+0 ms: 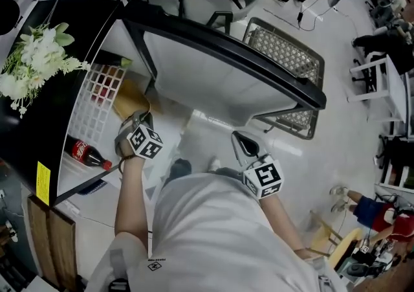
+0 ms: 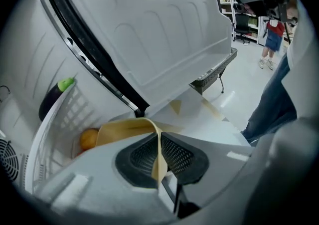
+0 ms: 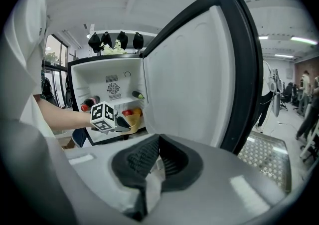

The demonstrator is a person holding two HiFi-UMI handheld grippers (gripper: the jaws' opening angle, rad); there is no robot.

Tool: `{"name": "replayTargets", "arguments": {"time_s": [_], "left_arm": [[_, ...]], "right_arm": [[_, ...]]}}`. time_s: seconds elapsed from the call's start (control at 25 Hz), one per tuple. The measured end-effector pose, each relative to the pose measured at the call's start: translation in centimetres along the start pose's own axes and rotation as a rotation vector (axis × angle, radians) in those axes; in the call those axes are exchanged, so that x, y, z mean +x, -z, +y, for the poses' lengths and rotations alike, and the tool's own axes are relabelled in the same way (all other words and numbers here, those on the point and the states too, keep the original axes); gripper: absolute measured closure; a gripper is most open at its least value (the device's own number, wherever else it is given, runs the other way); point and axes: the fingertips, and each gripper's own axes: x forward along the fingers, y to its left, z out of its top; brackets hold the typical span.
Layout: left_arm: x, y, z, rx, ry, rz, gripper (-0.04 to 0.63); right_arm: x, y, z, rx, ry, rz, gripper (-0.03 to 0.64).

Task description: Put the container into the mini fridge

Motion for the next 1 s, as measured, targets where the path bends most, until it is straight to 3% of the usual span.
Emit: {"name": "replayTargets", "arguments": {"time_s": [0.32, 0.52, 0.68, 1.0], "left_arm": [[1.7, 1.6, 1.4, 0.05, -0.048, 0.05, 0.557], [1.5, 2.9, 2.0, 0.035, -0.11, 0.095, 0.5], [0.6, 4.3, 3.1, -0.008, -0.19, 0.13, 0.488], [-0.6, 7.2, 4.2, -0.17, -0.301, 0.175, 0.449]], "right_arm": [[0.2, 0.2, 0.4, 0.001, 0.014, 0.016, 0.614], [0.2, 0.1, 0.6, -0.006, 0.005, 0.018, 0.614], [0.2, 0.2, 0.7, -0.014, -0.007, 0.022, 0.614], [0.5, 0.1, 1.2, -0.032, -0.044, 0.025, 0.614]]}}
